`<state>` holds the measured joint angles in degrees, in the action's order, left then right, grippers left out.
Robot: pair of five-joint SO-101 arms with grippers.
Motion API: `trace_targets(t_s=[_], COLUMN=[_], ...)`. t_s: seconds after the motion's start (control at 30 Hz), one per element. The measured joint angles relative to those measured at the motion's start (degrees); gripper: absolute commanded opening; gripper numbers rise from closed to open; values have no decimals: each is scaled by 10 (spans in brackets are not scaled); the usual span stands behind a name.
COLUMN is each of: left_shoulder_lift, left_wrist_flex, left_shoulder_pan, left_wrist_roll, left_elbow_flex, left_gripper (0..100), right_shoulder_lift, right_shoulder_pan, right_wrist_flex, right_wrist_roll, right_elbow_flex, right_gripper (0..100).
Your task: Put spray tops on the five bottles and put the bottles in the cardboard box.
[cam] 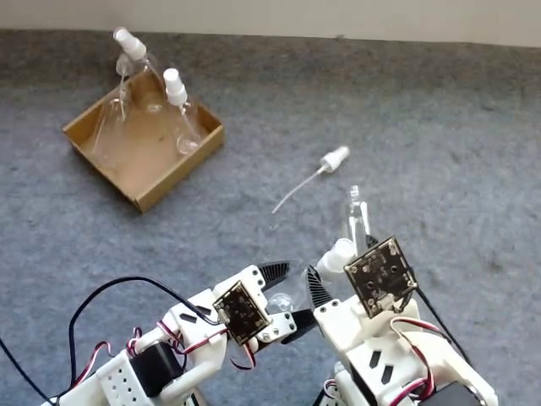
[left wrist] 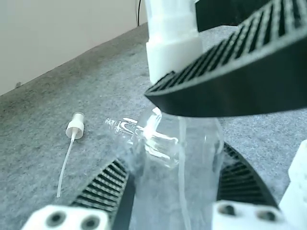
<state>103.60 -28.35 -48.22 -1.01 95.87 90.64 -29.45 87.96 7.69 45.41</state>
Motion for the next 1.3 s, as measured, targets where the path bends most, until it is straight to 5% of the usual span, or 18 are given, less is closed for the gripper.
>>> trace_targets(t_s=[0.77, 1.0, 1.3], left_shoulder_lift=[3, 3, 3], left_wrist_flex=[1, 1, 32], left_shoulder_pan=[15, 94, 103], left_wrist_roll=[0, 0, 0], left_elbow_flex=[0, 0, 0], left_gripper=[98, 98, 98], right_shoulder_lift=[0, 0, 0], right_shoulder_pan=[4, 4, 4], right_wrist_flex=[14, 14, 14], right_wrist_roll=[3, 3, 3], right_elbow_flex=[-124, -148, -142], right_gripper=[404, 221, 73])
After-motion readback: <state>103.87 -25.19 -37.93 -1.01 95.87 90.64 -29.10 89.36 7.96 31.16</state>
